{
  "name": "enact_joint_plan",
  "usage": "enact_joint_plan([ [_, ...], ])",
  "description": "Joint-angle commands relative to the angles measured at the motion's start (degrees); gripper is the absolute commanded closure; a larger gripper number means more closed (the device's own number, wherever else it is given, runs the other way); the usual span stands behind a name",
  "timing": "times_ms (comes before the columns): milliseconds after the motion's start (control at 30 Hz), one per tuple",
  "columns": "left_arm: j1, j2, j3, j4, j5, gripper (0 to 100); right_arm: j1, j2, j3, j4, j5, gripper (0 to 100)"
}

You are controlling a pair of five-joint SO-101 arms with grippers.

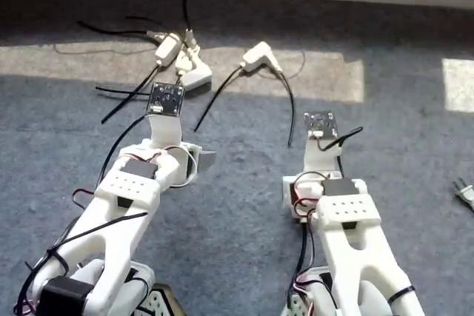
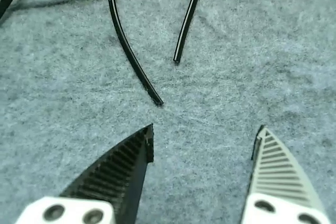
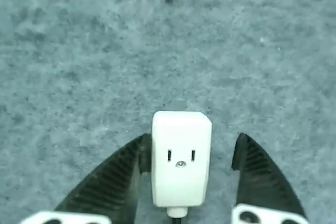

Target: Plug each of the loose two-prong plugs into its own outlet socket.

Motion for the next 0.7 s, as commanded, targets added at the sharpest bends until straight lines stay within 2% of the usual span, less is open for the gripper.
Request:
enact_joint_plan([
  [0, -0.22, -1.89, -0.4, -0.88, 0.26, 70, 3.3, -1.54, -5.76, 3.91, 2.73, 76.4],
  [100, -0.22, -1.89, -0.4, -0.88, 0.26, 70, 4.7, -0.92, -4.79, 3.21, 7.56, 76.4],
  [300, -0.13, -1.89, -0.4, -0.88, 0.26, 70, 8.75, -1.01, -3.21, 2.42, 8.18, 76.4],
  [433, -0.13, -1.89, -0.4, -0.88, 0.26, 70, 12.18, -0.92, -3.03, 2.42, 12.31, 76.4],
  [667, -0.13, -1.89, -0.31, -0.88, 0.26, 70, 9.8, -0.92, 1.54, -0.4, 12.57, 76.4],
])
